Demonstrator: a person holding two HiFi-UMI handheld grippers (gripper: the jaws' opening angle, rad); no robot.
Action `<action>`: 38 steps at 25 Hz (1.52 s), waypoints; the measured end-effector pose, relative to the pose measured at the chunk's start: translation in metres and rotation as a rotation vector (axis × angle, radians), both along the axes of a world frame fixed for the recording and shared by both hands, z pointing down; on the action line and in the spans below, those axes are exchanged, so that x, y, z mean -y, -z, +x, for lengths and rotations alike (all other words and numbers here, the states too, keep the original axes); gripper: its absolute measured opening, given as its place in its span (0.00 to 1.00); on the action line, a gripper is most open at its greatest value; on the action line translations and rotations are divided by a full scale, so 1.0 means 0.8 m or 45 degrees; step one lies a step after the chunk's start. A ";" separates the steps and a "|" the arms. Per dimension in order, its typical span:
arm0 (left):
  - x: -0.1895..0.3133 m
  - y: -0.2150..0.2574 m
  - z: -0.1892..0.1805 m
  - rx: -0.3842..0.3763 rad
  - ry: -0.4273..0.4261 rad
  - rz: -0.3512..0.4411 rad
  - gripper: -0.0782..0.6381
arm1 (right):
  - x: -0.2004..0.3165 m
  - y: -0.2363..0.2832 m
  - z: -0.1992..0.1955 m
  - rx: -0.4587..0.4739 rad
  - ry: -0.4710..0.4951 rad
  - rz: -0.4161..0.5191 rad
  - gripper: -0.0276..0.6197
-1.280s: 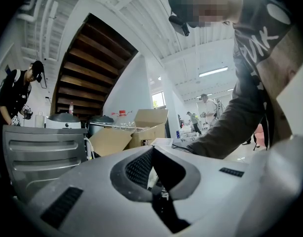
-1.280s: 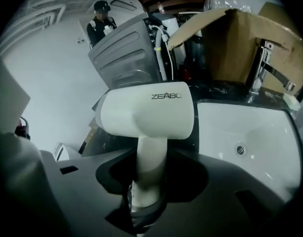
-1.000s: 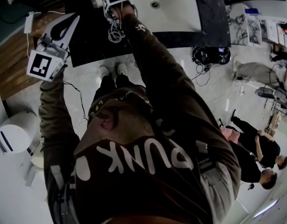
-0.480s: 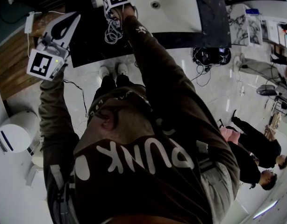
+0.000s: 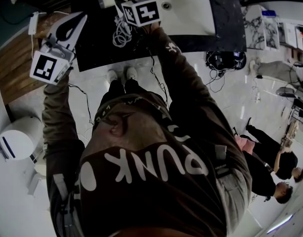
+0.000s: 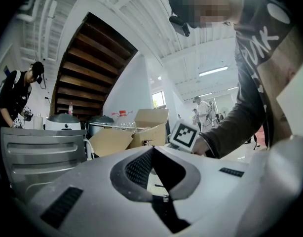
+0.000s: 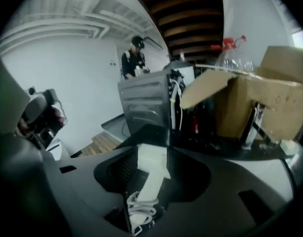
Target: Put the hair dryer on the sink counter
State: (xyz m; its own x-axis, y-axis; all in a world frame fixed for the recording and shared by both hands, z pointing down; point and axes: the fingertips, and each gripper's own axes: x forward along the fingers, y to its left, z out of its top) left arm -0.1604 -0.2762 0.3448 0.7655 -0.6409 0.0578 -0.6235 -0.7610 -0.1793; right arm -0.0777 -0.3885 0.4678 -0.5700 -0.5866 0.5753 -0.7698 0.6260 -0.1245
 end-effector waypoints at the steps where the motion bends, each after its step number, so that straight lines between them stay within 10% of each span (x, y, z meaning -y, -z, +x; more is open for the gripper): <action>1: 0.000 0.001 0.000 0.001 -0.001 0.000 0.10 | -0.007 0.026 -0.005 0.045 0.055 0.117 0.34; 5: 0.001 0.006 0.003 -0.007 -0.005 0.010 0.10 | -0.067 0.136 -0.026 0.211 0.342 0.727 0.26; 8: -0.001 0.010 0.003 -0.009 -0.002 0.008 0.10 | -0.106 0.177 -0.031 0.334 0.435 0.919 0.22; 18: -0.002 0.004 0.002 0.001 0.007 -0.007 0.10 | -0.143 0.182 -0.040 0.359 0.508 0.938 0.06; 38: 0.002 -0.003 0.004 0.012 0.012 -0.023 0.10 | -0.134 0.167 -0.037 0.325 0.498 0.902 0.05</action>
